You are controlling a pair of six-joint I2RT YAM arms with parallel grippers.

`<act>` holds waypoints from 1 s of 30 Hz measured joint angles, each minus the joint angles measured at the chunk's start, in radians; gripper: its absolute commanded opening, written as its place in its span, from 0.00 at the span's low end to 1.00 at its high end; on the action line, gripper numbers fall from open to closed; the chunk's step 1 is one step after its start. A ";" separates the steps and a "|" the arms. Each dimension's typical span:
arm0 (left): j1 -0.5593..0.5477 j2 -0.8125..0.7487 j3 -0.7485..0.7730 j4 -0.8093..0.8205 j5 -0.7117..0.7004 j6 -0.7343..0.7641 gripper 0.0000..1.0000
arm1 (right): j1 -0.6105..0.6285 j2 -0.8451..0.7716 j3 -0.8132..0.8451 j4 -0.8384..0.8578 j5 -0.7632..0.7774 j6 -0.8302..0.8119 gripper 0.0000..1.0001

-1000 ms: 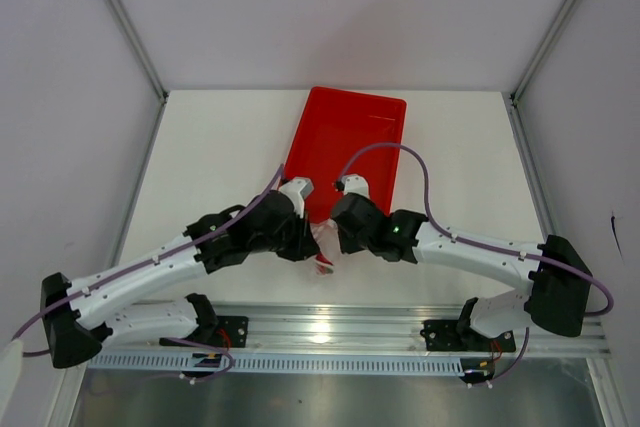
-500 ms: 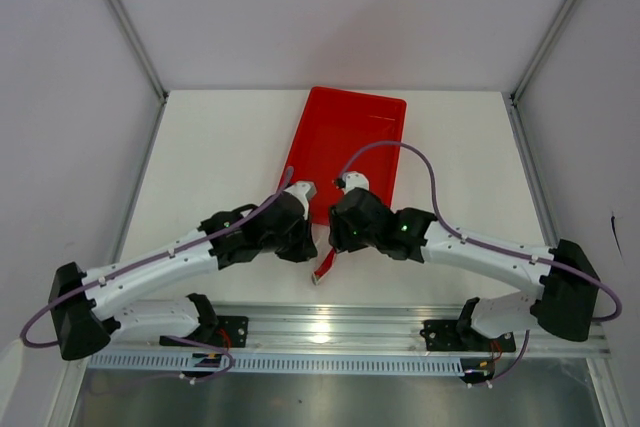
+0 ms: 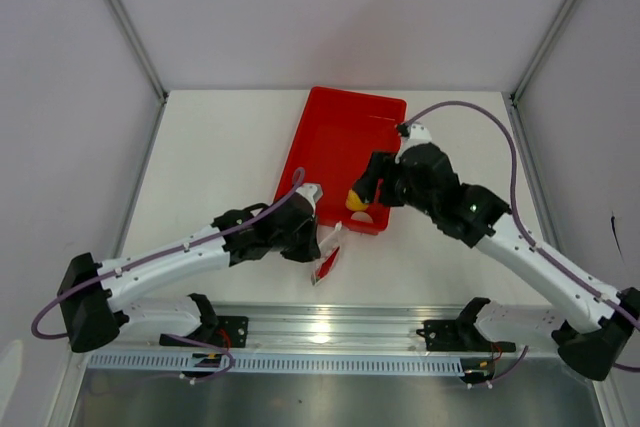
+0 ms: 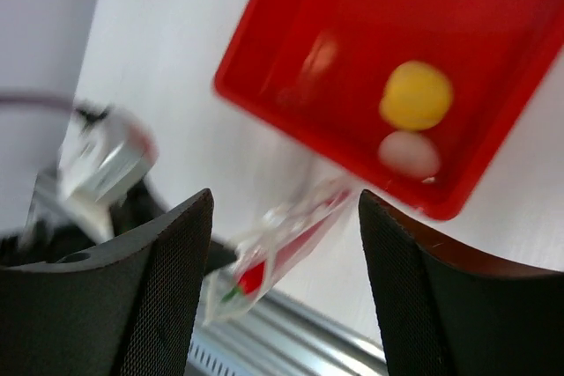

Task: Place the food in the zip-top bag and seal the zipper
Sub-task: Pick up the fake fruit from the bin.

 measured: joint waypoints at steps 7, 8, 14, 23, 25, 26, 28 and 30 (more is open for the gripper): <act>-0.001 -0.034 0.003 -0.006 -0.001 0.000 0.01 | -0.174 0.346 0.109 0.010 -0.066 -0.065 0.82; -0.001 -0.039 0.006 -0.007 -0.001 0.000 0.01 | -0.179 0.406 0.124 0.011 -0.067 -0.074 0.83; -0.001 -0.050 0.013 -0.013 0.000 0.000 0.00 | -0.190 0.637 0.204 -0.010 -0.070 -0.097 0.83; -0.001 -0.059 0.013 -0.012 0.011 0.000 0.01 | -0.188 0.709 0.227 -0.019 -0.042 -0.098 0.83; -0.001 -0.059 0.013 -0.012 0.018 0.000 0.01 | -0.188 0.721 0.227 -0.016 -0.035 -0.098 0.83; -0.001 -0.059 0.013 -0.012 0.019 0.000 0.01 | -0.188 0.730 0.227 -0.016 -0.033 -0.098 0.83; -0.001 -0.059 0.013 -0.012 0.020 0.000 0.01 | -0.188 0.748 0.227 -0.016 -0.029 -0.098 0.82; -0.001 -0.059 0.013 -0.011 0.021 0.000 0.01 | -0.187 0.768 0.227 -0.015 -0.023 -0.098 0.81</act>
